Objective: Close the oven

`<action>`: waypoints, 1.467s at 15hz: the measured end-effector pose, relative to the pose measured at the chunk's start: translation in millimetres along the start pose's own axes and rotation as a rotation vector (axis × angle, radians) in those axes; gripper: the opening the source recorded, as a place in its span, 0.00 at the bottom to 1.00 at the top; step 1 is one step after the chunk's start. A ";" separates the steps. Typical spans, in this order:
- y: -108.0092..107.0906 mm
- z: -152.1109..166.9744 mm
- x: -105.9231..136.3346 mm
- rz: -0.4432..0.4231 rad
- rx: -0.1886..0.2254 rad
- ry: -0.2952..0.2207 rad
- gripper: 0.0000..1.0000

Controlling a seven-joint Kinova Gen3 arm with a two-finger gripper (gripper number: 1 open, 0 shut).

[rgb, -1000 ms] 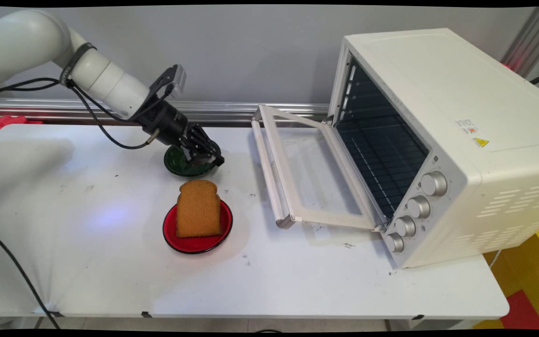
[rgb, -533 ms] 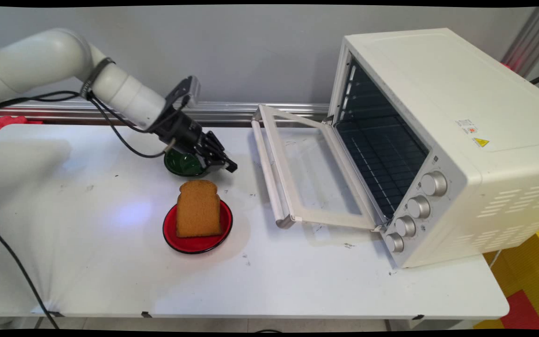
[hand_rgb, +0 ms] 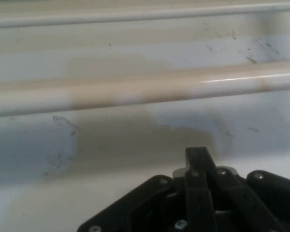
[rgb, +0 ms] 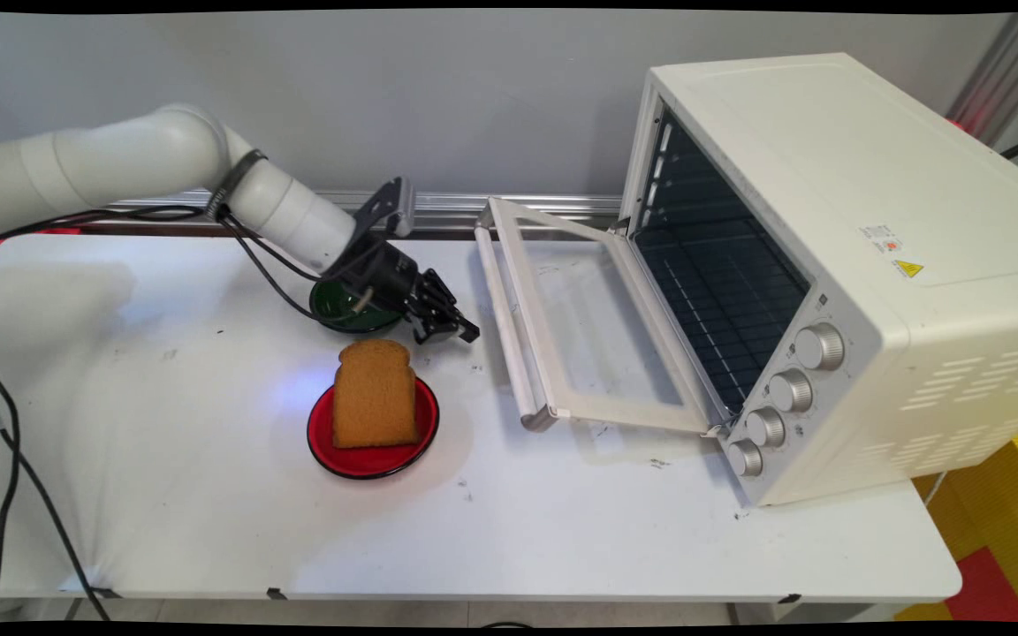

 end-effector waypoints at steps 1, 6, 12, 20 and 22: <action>-0.7 5.2 -0.6 0.001 -0.001 0.004 0.00; -2.9 22.6 5.3 -0.008 -0.003 0.049 0.00; -3.3 27.8 28.7 -0.035 -0.012 0.140 0.00; 2.2 16.6 82.8 -0.039 -0.030 0.237 0.00; 2.4 14.1 97.7 -0.037 -0.032 0.259 0.00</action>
